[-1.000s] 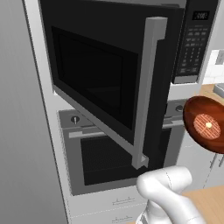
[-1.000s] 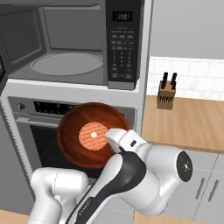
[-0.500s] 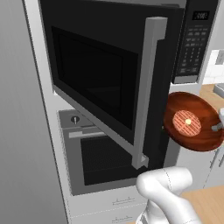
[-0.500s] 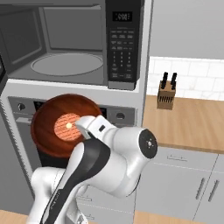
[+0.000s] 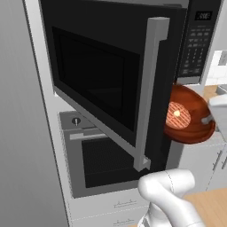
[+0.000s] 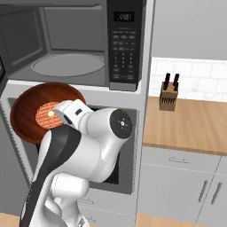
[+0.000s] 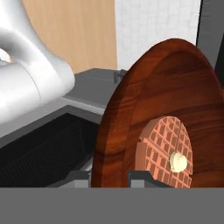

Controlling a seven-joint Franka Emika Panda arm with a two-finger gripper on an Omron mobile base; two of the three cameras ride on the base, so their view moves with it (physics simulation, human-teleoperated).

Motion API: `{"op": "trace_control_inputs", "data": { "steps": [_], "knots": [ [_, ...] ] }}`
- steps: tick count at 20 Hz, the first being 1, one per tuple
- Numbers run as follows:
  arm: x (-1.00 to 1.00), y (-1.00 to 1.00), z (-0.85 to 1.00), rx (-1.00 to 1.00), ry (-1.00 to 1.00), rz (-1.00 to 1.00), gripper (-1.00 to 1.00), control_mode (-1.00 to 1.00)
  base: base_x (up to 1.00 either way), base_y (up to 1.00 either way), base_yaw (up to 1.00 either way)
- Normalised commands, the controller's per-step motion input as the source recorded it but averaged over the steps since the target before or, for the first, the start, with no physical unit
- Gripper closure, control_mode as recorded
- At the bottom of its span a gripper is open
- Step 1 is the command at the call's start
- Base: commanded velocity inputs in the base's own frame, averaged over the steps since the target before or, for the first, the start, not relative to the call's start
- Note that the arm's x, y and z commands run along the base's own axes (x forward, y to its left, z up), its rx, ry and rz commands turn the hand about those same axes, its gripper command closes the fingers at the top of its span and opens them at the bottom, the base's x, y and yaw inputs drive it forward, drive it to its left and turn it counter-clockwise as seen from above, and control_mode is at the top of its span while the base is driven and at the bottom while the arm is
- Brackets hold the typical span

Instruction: Open the microwave, place the bowl with waffle inside the microwave, then close the microwave door and turn it on.

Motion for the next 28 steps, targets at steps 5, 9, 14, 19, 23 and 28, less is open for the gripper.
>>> {"op": "trace_control_inputs", "data": {
  "steps": [5,9,14,19,23,28],
  "knots": [
    [0.0,0.14,0.38,0.0,0.0,-0.08,1.0,-1.0,0.0,0.0,0.0],
    [0.03,0.18,0.42,0.0,0.0,-0.15,1.0,-1.0,0.0,0.0,0.0],
    [0.06,0.25,0.4,-0.01,0.01,-0.18,1.0,-1.0,0.0,0.0,0.0],
    [0.16,0.31,0.18,-0.05,0.0,-0.2,1.0,-1.0,0.0,0.0,0.0],
    [0.22,0.14,0.02,-0.01,0.01,-0.12,1.0,-1.0,0.0,0.0,0.0],
    [0.28,0.08,0.0,0.0,0.0,-0.06,1.0,-1.0,0.0,0.0,0.0]
  ]
}}
